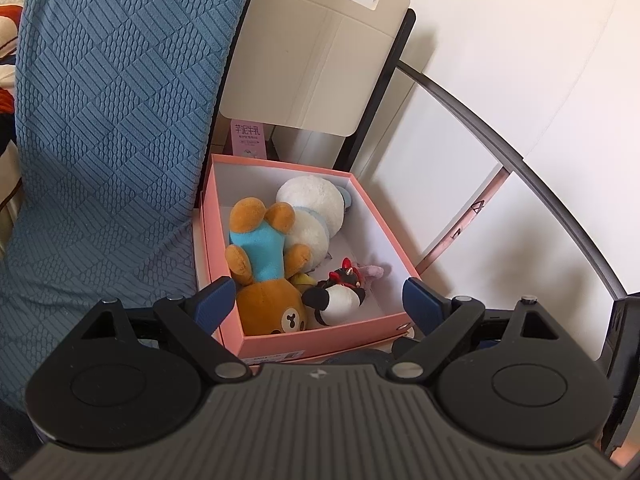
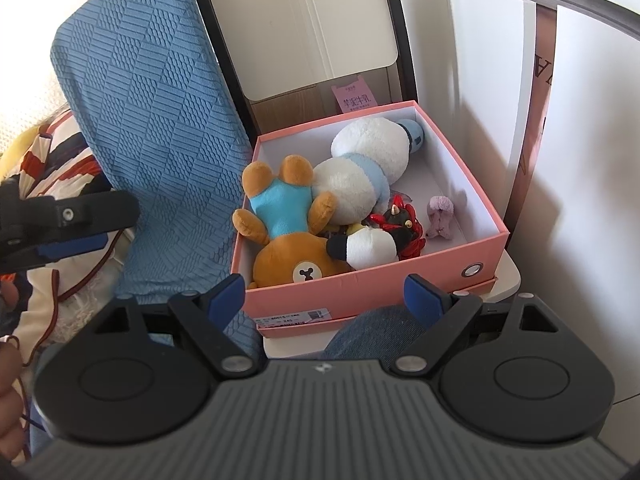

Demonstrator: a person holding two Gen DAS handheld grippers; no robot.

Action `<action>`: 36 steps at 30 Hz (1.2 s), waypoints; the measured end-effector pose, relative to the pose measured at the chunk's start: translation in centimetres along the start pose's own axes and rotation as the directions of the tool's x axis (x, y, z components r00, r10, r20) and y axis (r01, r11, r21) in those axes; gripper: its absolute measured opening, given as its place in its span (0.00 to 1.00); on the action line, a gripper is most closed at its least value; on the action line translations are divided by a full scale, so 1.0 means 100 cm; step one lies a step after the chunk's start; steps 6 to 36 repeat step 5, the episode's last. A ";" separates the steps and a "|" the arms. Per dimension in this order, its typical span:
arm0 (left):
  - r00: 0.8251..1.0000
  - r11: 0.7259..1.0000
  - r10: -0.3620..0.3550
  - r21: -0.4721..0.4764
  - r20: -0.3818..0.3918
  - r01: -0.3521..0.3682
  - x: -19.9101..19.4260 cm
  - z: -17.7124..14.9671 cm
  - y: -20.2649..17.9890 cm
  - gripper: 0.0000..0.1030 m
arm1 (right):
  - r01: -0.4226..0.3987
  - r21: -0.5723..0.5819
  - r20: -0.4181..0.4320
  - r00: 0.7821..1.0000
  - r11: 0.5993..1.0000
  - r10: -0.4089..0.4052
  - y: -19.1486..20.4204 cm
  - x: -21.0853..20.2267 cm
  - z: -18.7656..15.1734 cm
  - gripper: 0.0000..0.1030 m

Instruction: Organize objects

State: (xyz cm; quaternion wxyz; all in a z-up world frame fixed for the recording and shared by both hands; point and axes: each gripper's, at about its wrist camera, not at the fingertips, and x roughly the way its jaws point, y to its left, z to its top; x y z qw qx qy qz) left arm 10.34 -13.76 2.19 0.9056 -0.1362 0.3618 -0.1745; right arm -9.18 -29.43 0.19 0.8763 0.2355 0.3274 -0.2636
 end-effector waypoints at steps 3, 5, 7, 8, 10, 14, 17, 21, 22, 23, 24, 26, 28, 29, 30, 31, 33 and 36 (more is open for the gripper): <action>1.000 1.000 -0.004 0.002 0.000 0.004 -0.001 0.000 0.000 0.91 | -0.002 0.000 -0.002 1.000 1.000 0.002 0.000 0.000 -0.001 0.85; 1.000 1.000 -0.003 0.002 0.000 0.003 -0.001 0.000 -0.001 0.90 | -0.002 0.000 -0.003 1.000 1.000 0.002 0.000 0.001 -0.001 0.85; 1.000 1.000 -0.003 0.002 0.000 0.003 -0.001 0.000 -0.001 0.90 | -0.002 0.000 -0.003 1.000 1.000 0.002 0.000 0.001 -0.001 0.85; 1.000 1.000 -0.003 0.002 0.000 0.003 -0.001 0.000 -0.001 0.90 | -0.002 0.000 -0.003 1.000 1.000 0.002 0.000 0.001 -0.001 0.85; 1.000 1.000 -0.003 0.002 0.000 0.003 -0.001 0.000 -0.001 0.90 | -0.002 0.000 -0.003 1.000 1.000 0.002 0.000 0.001 -0.001 0.85; 1.000 1.000 -0.003 0.002 0.000 0.003 -0.001 0.000 -0.001 0.90 | -0.002 0.000 -0.003 1.000 1.000 0.002 0.000 0.001 -0.001 0.85; 1.000 1.000 -0.003 0.002 0.000 0.003 -0.001 0.000 -0.001 0.90 | -0.002 0.000 -0.003 1.000 1.000 0.002 0.000 0.001 -0.001 0.85; 1.000 1.000 -0.003 0.002 0.000 0.003 -0.001 0.000 -0.001 0.90 | -0.002 0.000 -0.003 1.000 1.000 0.002 0.000 0.001 -0.001 0.85; 1.000 1.000 -0.003 0.002 0.000 0.003 -0.001 0.000 -0.001 0.90 | -0.002 0.000 -0.003 1.000 1.000 0.002 0.000 0.001 -0.001 0.85; 1.000 1.000 -0.003 0.002 0.000 0.003 -0.001 0.000 -0.001 0.90 | -0.002 0.000 -0.003 1.000 1.000 0.002 0.000 0.001 -0.001 0.85; 1.000 1.000 -0.003 0.002 0.000 0.003 -0.001 0.000 -0.001 0.90 | -0.002 0.000 -0.003 1.000 1.000 0.002 0.000 0.001 -0.001 0.85; 1.000 1.000 -0.003 0.002 0.000 0.003 -0.001 0.000 -0.001 0.90 | -0.002 0.000 -0.003 1.000 1.000 0.002 0.000 0.001 -0.001 0.85; 1.000 1.000 -0.003 0.002 0.000 0.003 -0.001 0.000 -0.001 0.90 | -0.002 0.000 -0.003 1.000 1.000 0.002 0.000 0.001 -0.001 0.85; 1.000 1.000 -0.003 0.002 0.000 0.003 -0.001 0.000 -0.001 0.90 | -0.002 0.000 -0.003 1.000 1.000 0.002 0.000 0.001 -0.001 0.85; 1.000 1.000 -0.003 0.002 0.000 0.003 -0.001 0.000 -0.001 0.90 | -0.002 0.000 -0.003 1.000 1.000 0.002 0.000 0.001 -0.001 0.85; 1.000 1.000 -0.003 0.002 0.000 0.003 -0.001 0.000 -0.001 0.90 | -0.002 0.000 -0.003 1.000 1.000 0.002 0.000 0.001 -0.001 0.85; 1.000 1.000 -0.003 0.002 0.000 0.003 -0.001 0.000 -0.001 0.90 | -0.002 0.000 -0.003 1.000 1.000 0.002 0.000 0.001 -0.001 0.85; 1.000 1.000 -0.003 0.002 0.000 0.003 -0.001 0.000 -0.001 0.90 | -0.002 0.000 -0.003 1.000 1.000 0.002 0.000 0.001 -0.001 0.85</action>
